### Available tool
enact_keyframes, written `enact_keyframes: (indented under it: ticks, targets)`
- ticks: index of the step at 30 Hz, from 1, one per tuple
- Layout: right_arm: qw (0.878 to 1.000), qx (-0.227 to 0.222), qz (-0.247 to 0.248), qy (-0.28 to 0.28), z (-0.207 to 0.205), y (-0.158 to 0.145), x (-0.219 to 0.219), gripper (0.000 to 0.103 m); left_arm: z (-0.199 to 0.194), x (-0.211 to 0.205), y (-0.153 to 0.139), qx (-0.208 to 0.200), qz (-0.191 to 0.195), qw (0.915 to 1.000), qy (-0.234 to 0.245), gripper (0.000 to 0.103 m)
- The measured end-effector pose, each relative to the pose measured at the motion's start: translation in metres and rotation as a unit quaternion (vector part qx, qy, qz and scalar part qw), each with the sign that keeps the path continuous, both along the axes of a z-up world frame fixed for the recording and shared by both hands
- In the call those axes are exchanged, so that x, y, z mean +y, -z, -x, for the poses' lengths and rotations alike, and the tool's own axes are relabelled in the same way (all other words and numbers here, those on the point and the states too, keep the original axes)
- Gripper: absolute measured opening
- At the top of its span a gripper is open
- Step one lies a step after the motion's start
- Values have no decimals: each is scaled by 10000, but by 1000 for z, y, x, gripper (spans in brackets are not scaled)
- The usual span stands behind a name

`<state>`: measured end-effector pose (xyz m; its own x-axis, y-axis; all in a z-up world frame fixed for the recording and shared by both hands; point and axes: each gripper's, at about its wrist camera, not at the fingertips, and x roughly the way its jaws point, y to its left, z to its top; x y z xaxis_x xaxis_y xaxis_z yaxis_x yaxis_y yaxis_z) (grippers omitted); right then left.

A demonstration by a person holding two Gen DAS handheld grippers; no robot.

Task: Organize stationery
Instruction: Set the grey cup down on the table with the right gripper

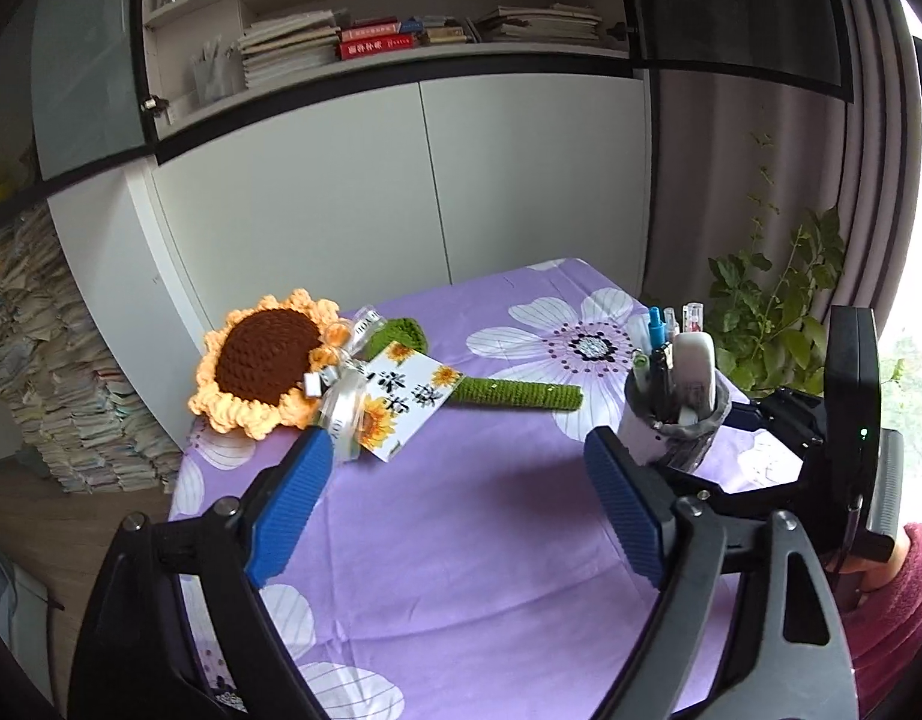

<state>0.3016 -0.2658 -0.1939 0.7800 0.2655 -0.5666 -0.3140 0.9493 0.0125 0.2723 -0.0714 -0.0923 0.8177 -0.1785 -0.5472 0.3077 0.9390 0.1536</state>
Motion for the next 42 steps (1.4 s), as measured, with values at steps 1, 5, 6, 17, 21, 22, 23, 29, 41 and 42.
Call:
enact_keyframes:
  ticks: [1, 5, 6, 17, 21, 22, 23, 29, 41, 42]
  targets:
    - [10000, 2, 8, 18, 0, 0, 0, 72, 2, 0, 0, -32, -27, 10000, -8, 87]
    - [9999, -21, 66, 114, 1, -1, 1, 74, 5, 3, 2, -67, -68, 10000, -5, 90]
    - [9999, -13, 65, 128, 1, -1, 1, 74, 5, 3, 2, -68, -73, 9999, -4, 90]
    - [9986, 82, -95, 521, 4, -4, 5, 80, 0, 17, 15, 117, 74, 9998, -116, 94]
    - [9976, 11, -135, 679, 5, -9, 9, 87, -1, 23, 19, 180, 126, 9997, -105, 94]
    - [9973, 55, -157, 717, 4, -9, 10, 87, -1, 25, 20, 189, 150, 9997, -97, 94]
    - [9969, 92, -197, 756, 2, -10, 10, 87, -1, 26, 20, 197, 172, 9996, -90, 94]
    - [9938, 193, -476, 989, -7, -11, 9, 87, -4, 35, 23, 236, 279, 9993, -67, 94]
    - [9889, 431, -525, 1323, -20, -6, 14, 75, -9, 49, 28, 328, 492, 9983, 13, 94]
    - [9884, 435, -542, 1349, -20, -7, 14, 75, -9, 51, 28, 319, 500, 9982, 8, 94]
